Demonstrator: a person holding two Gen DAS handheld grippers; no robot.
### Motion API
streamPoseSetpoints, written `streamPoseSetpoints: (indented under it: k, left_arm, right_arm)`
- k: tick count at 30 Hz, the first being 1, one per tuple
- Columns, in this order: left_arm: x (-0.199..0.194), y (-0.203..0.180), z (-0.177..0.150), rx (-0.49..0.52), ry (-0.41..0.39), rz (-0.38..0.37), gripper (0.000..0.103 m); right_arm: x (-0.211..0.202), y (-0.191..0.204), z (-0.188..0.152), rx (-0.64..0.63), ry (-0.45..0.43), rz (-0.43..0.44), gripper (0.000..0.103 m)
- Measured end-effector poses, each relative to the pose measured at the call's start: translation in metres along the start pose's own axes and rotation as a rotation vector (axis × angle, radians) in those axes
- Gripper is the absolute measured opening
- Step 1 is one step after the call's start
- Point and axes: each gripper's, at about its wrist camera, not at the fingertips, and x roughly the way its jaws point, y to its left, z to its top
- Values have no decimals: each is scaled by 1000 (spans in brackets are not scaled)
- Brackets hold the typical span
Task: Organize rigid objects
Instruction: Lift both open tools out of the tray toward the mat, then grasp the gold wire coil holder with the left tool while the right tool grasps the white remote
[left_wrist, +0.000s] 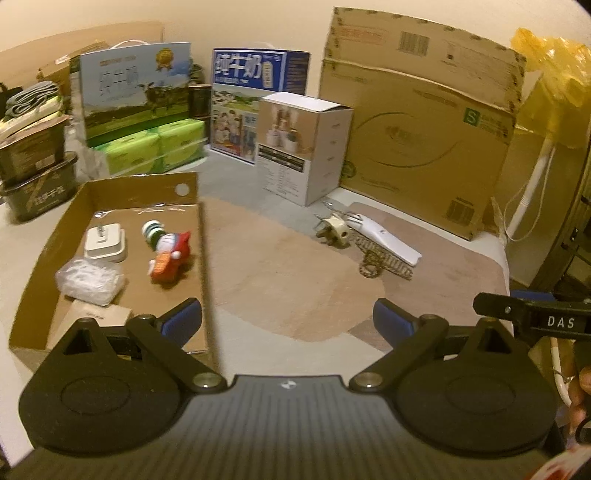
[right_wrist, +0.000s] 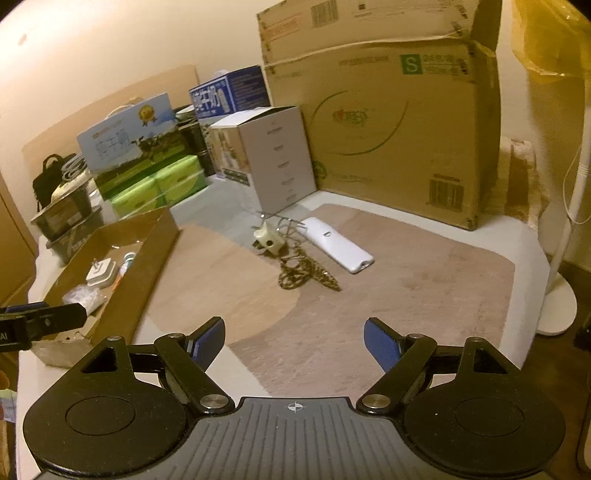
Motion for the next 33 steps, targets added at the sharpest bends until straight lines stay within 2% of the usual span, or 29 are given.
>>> streamPoseSetpoints:
  k: [17,22,28,33]
  left_arm:
    - [48,-44,14,121,36,-108,97]
    - [74,-50,21,132,61,-139,91]
    - [109,-62,26,230,60,-129,86]
    - [145,-70,30,262,82,-157,80]
  right_arm:
    - [14,-43,2,1,11,-14,82]
    - [30,-57,9,-34,16,-6,82]
    - [57,-71,21,-90,22,12,82]
    - [85,-81,29,-153,34,34,82]
